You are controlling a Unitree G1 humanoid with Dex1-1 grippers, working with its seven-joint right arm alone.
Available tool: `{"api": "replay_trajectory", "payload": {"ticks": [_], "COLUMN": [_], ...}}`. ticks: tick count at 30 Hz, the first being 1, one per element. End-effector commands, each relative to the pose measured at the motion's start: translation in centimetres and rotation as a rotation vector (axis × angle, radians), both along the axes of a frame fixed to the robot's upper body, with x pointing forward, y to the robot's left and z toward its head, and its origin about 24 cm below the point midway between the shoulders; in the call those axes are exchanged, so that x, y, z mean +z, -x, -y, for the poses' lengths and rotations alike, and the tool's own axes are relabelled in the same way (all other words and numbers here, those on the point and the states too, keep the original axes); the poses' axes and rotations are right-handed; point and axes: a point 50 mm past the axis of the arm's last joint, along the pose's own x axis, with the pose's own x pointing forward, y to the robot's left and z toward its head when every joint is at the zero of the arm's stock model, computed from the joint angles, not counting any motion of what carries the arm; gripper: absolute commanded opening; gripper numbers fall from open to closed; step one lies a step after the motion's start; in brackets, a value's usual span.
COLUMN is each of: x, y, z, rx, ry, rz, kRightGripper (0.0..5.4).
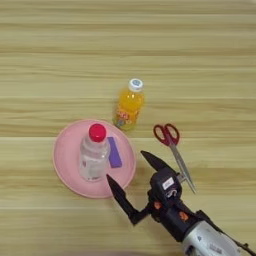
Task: Move the objects on the table
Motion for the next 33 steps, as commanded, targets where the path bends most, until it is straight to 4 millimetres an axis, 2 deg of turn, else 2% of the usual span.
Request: {"api": "replay_trajectory", "payload": {"ticks": [1,13,33], "x": [1.4,1.1,1.1], "y": [-0.5,-1.2,-2.8], "z": [-0.2,-1.8,-2.5], "rx": [0.039,0.098,0.115], "ry": [0.007,-0.004,0.009], "rz": [0.07,0.059,0.071], "kRightGripper": [5.38,5.38,5.38]}}
